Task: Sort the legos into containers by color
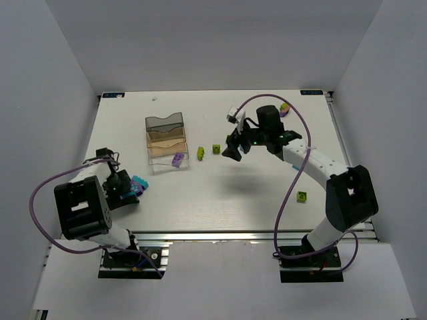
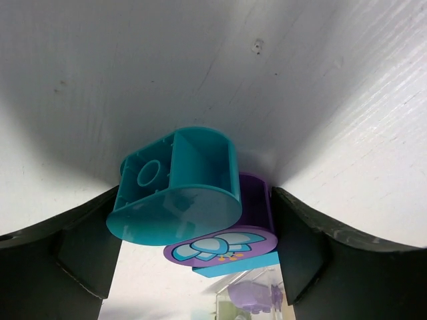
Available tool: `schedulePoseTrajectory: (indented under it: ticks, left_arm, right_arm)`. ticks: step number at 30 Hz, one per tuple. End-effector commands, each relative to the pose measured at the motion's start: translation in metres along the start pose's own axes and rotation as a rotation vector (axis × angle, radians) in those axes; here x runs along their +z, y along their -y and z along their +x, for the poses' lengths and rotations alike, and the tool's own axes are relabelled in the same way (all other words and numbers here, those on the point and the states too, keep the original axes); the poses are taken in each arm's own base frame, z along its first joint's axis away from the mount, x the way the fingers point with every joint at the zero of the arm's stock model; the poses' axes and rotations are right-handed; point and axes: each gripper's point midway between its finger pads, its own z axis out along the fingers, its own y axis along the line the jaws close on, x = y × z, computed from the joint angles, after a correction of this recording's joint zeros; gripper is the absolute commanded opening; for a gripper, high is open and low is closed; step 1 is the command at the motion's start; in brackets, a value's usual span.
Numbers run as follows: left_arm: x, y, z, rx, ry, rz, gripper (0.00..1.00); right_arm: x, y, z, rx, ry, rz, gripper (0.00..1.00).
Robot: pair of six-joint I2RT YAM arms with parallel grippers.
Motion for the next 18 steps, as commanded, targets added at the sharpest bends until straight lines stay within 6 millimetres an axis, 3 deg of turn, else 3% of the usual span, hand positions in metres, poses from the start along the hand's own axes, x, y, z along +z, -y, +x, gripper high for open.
schedulePoseTrajectory:
  ticks: [1,7,10,13,14,18]
  left_arm:
    - [0.001,0.011,-0.004,0.009,0.017,0.046,0.68]
    - [-0.008,0.008,0.001,0.103,-0.014,0.099,0.45]
    - [-0.019,0.007,0.011,0.288,-0.068,0.152,0.34]
    - [-0.028,-0.015,0.018,0.550,-0.126,0.168,0.26]
    - [-0.034,-0.026,0.020,0.659,-0.139,0.228,0.25]
    - [-0.065,-0.039,0.052,0.833,-0.268,0.450,0.23]
  right_arm:
    - [-0.011,-0.002,-0.022,-0.033,0.059,-0.002,0.86]
    - [-0.013,-0.009,-0.022,-0.028,0.062,-0.031,0.86]
    - [-0.015,-0.021,-0.023,-0.027,0.071,-0.086,0.86]
    - [-0.011,-0.049,-0.023,0.041,0.072,-0.235,0.87]
    - [-0.006,-0.070,-0.026,0.144,0.061,-0.323,0.87]
    - [0.019,-0.126,-0.041,0.601,-0.024,-0.531,0.87]
